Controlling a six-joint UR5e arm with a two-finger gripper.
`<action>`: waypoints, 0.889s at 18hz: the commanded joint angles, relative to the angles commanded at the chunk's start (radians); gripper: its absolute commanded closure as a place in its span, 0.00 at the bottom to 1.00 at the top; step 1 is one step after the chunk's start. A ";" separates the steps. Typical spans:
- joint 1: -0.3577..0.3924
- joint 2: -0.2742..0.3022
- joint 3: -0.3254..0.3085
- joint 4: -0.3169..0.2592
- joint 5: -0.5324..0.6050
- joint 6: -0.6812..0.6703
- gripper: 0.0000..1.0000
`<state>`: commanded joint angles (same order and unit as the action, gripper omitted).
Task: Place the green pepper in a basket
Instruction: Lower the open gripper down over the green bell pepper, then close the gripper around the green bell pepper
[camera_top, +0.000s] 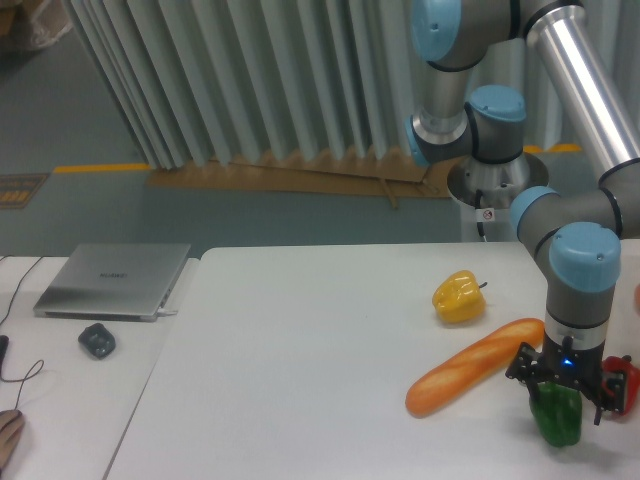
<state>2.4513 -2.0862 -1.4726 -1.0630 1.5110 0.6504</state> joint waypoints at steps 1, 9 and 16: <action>0.000 0.000 0.003 -0.002 0.000 0.000 0.00; 0.015 0.021 0.009 -0.012 -0.089 0.023 0.00; 0.037 0.026 0.000 -0.012 -0.095 0.069 0.00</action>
<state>2.4881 -2.0601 -1.4726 -1.0753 1.4159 0.7194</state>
